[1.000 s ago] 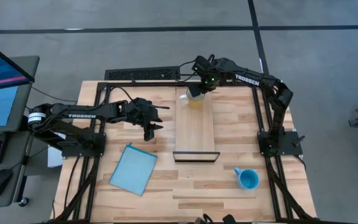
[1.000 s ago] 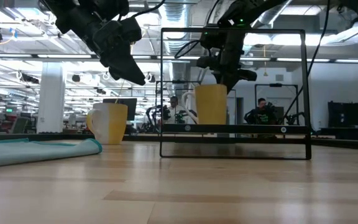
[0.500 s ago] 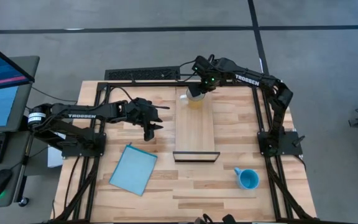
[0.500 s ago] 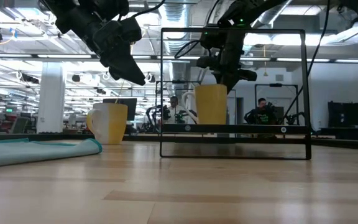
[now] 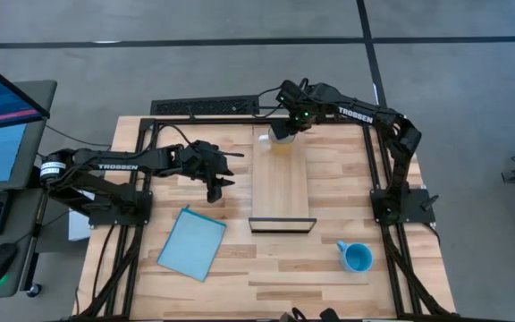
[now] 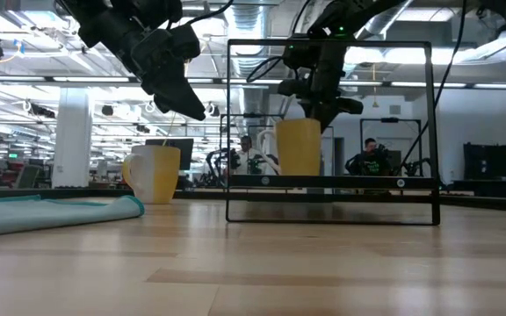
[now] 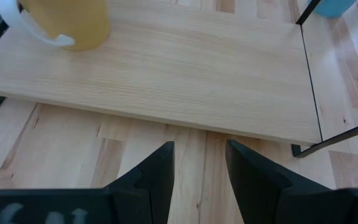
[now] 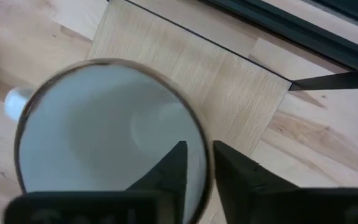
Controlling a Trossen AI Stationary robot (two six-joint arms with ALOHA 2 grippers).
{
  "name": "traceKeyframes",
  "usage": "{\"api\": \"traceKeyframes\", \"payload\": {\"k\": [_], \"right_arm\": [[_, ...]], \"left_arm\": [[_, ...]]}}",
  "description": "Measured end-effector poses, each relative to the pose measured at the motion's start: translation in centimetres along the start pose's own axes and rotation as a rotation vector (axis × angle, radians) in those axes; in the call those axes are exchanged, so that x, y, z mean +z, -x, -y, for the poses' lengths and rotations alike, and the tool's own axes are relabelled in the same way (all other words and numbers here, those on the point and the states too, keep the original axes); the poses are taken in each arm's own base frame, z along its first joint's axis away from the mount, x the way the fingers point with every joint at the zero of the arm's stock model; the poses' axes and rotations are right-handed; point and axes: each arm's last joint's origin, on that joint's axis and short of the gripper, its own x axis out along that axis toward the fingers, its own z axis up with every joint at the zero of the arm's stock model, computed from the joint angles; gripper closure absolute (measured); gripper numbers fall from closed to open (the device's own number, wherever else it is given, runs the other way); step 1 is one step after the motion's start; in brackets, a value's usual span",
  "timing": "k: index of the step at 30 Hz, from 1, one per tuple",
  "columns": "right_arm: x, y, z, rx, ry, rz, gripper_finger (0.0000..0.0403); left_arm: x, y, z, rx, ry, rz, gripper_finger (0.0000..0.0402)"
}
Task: Stack small to large cups/mugs on shelf
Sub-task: Put the yellow mug on the shelf, then put the orange mug on the shelf
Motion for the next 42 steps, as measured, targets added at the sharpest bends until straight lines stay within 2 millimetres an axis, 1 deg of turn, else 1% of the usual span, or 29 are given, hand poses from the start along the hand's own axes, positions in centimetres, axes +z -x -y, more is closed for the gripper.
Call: {"api": "traceKeyframes", "payload": {"k": [6,11,17,23,26,29,37,42], "right_arm": [[0.0,0.0,0.0,0.0,-0.014,0.002,0.0233],[0.0,0.0,0.0,0.0,-0.014,0.002,0.0197],[0.0,0.0,0.0,0.005,-0.01,0.002,0.018],[0.0,0.0,0.0,0.019,-0.008,-0.005,0.0179],[0.0,0.4,0.1,0.022,-0.003,0.002,0.0179],[0.2,1.4,0.0,0.02,0.01,0.007,0.0179],[1.1,5.5,-0.4,-0.001,0.05,0.086,0.0179],[0.9,7.9,-0.4,-0.007,0.078,0.072,0.0179]], "left_arm": [[0.0,0.0,0.0,0.0,0.0,0.0,0.0267],[0.0,0.0,0.0,0.0,0.0,0.0,0.0267],[-0.1,0.0,0.0,0.0,0.001,-0.006,0.0267],[-0.1,0.0,0.0,0.0,0.001,-0.011,0.0267],[-0.2,0.0,0.0,-0.001,0.002,-0.019,0.0267],[-0.2,0.0,0.0,0.0,0.002,-0.02,0.0267],[-0.2,0.0,0.0,0.0,0.002,-0.02,0.0267],[-0.3,0.0,0.0,-0.001,0.007,-0.031,0.0267]]}}
